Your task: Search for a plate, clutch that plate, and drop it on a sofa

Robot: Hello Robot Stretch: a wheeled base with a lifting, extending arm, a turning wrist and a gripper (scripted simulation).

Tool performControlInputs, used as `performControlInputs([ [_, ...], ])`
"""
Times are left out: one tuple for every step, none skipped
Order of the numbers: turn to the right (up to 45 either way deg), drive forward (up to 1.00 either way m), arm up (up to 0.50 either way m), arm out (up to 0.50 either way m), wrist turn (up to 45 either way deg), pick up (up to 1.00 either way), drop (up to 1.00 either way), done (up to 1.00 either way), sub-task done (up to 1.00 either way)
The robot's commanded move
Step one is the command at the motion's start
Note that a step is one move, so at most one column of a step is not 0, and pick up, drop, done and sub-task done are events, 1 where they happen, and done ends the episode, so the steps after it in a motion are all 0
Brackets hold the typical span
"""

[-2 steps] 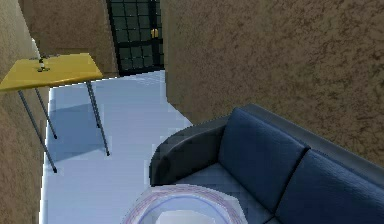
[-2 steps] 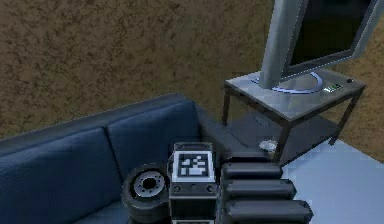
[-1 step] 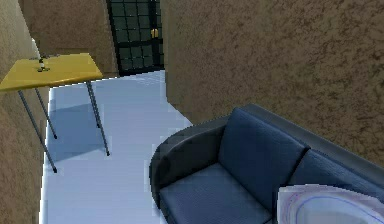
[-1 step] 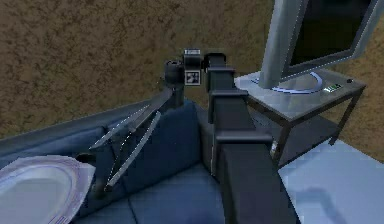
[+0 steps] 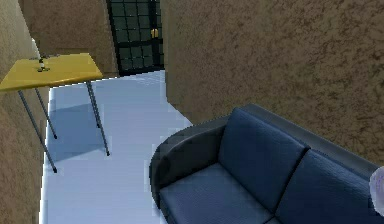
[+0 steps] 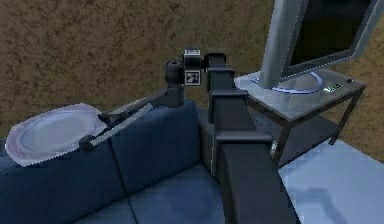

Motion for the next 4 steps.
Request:
performControlInputs([
  [0.0,0.00,-0.44,0.00,0.0,0.00,0.00,0.00,0.00],
  [0.0,0.00,-0.32,0.00,0.0,0.00,0.00,0.00,0.00],
  [0.0,0.00,0.00,0.00,0.0,0.00,1.00,0.00,0.00],
  [0.0,0.00,0.10,0.00,0.0,0.00,0.00,0.00,0.00],
])
